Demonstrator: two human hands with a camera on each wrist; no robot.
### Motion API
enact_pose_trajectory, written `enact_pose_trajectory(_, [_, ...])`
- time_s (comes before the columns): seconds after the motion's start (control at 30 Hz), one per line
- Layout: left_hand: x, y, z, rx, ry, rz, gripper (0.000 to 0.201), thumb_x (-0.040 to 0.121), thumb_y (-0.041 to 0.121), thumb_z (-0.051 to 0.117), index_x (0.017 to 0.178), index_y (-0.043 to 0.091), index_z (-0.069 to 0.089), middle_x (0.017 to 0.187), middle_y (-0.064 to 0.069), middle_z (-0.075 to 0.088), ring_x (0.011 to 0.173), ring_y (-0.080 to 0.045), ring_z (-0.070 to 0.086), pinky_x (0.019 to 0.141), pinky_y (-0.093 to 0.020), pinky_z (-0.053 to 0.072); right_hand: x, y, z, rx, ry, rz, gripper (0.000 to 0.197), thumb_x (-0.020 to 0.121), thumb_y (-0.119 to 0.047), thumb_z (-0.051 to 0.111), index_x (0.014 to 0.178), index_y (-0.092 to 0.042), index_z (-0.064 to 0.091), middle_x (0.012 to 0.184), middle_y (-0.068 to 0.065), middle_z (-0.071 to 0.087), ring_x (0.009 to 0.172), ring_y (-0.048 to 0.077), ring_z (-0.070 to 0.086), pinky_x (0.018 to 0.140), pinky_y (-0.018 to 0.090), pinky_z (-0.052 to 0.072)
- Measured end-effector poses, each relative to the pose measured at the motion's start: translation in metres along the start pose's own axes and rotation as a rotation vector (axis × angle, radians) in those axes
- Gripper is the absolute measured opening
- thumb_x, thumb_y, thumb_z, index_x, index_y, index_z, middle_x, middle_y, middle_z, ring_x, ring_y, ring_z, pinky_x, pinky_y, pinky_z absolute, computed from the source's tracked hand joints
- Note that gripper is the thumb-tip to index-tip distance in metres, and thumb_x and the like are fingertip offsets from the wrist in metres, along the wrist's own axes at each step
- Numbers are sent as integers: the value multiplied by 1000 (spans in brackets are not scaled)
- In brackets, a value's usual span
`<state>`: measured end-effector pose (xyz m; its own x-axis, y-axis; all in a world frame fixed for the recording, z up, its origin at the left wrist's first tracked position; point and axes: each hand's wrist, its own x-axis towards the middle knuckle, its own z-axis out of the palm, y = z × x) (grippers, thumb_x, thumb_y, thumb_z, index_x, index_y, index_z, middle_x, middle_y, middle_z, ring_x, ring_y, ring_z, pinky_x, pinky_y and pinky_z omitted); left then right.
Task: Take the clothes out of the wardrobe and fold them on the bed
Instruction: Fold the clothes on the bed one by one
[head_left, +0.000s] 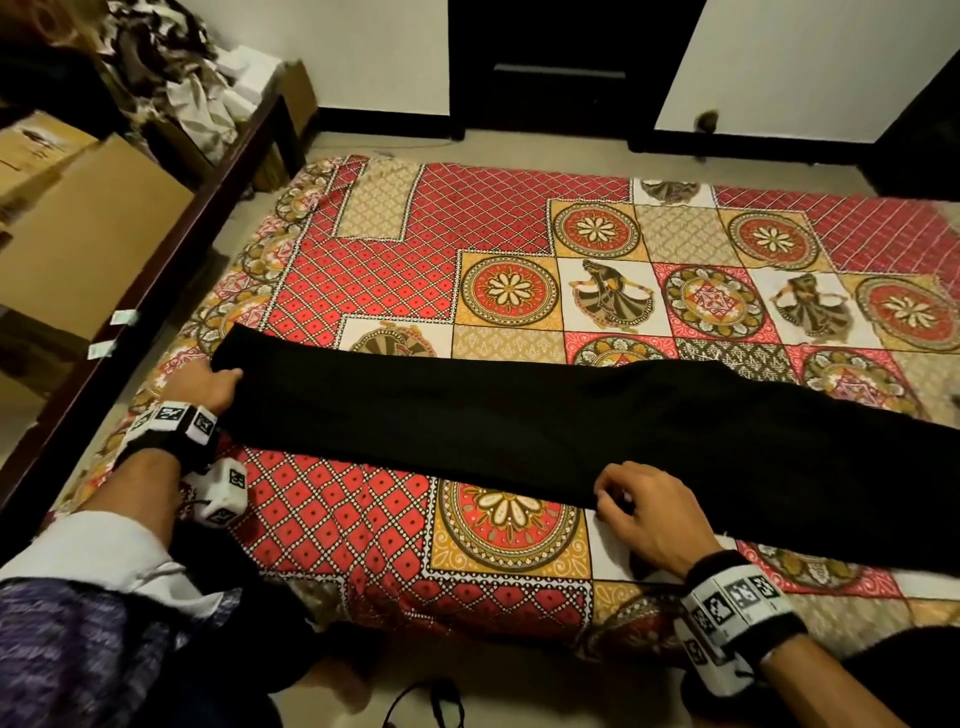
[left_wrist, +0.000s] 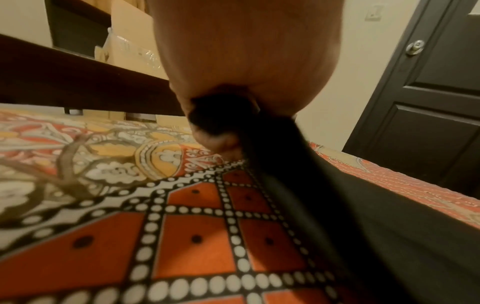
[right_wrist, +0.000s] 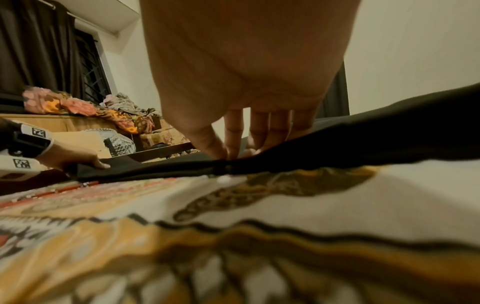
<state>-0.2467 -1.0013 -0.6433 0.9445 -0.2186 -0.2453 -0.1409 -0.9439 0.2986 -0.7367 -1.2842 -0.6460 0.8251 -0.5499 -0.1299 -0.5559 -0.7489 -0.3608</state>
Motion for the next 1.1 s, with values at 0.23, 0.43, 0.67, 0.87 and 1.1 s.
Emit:
enact_pose_trajectory(0.23, [-16, -1, -8, 128, 66, 47, 39, 100, 25, 59, 123, -7, 57, 125, -34, 59, 118, -48, 56, 94, -49, 46, -10, 14, 0, -26, -107, 134, 45, 82, -59, 43, 122, -41, 52, 85, -13, 57, 87, 11, 62, 73, 29, 45])
enact_pose_trajectory(0.43, [-7, -8, -13, 112, 114, 71, 36, 99, 26, 58, 121, -2, 54, 116, -38, 63, 108, -54, 60, 87, -53, 49, -11, 11, -27, -101, -210, 101, 66, 79, -58, 57, 143, -41, 47, 96, -20, 56, 103, 9, 63, 89, 26, 45])
enact_pose_trajectory(0.67, [-2, -26, -14, 100, 122, 15, 39, 101, 29, 55, 128, 0, 53, 114, -41, 61, 104, -56, 60, 85, -55, 50, -12, 18, -15, -154, -64, 110, 47, 76, -47, 54, 119, -31, 66, 101, -10, 61, 97, 15, 62, 83, 30, 50])
enact_pose_trajectory(0.87, [7, -35, -14, 87, 135, 43, 42, 103, 33, 53, 131, 2, 54, 114, -41, 61, 104, -57, 59, 85, -56, 49, -16, 17, -28, 60, -14, 23, 16, 75, -42, 58, 88, -36, 65, 79, -17, 55, 71, 3, 56, 66, 27, 49])
enact_pose_trajectory(1.1, [20, -64, -16, 190, 147, 96, 41, 102, 41, 52, 117, 3, 58, 96, -37, 64, 92, -55, 62, 73, -54, 50, -18, 2, -15, 21, -161, 22, 19, 80, -47, 59, 97, -40, 61, 87, -20, 57, 80, 0, 57, 76, 24, 50])
